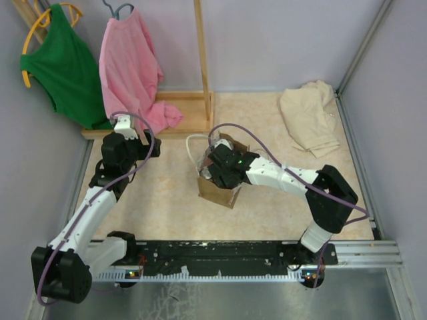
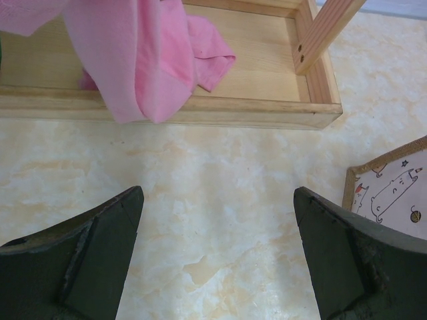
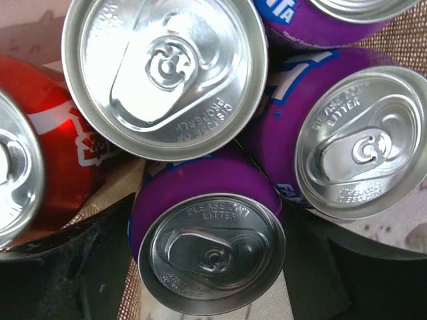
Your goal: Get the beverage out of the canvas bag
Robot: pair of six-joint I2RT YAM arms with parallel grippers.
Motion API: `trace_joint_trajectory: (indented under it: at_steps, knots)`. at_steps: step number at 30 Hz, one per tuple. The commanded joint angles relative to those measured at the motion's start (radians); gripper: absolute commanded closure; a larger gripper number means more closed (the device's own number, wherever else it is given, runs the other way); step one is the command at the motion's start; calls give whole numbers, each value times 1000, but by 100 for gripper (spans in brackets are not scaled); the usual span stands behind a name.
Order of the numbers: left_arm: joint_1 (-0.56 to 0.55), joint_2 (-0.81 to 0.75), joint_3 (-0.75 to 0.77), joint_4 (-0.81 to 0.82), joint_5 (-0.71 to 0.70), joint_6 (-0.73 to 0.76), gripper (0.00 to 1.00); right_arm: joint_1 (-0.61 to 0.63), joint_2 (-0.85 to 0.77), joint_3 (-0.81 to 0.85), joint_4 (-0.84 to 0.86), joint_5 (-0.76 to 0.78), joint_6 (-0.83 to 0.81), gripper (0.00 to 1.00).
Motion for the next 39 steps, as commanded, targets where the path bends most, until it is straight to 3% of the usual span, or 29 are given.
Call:
trace_joint_trajectory:
  at_steps: [1, 3, 7, 20, 29, 39]
  knots:
    - [-3, 6, 0, 5, 21, -11, 0, 9, 6, 29, 29, 10, 22, 29]
    - [-3, 9, 0, 5, 24, -14, 0, 9, 1, 31, 40, 15, 24, 57]
    - [-4, 10, -3, 5, 29, -17, 0, 9, -10, 43, 46, 25, 24, 100]
    - [-3, 14, 6, 6, 34, -17, 0, 9, -159, 65, 26, 20, -14, 100]
    - [-3, 20, 3, 7, 45, -24, 0, 9, -177, 170, -76, 43, -50, 100]
    - [-3, 25, 2, 7, 48, -26, 0, 10, -209, 166, -40, 45, -64, 100]
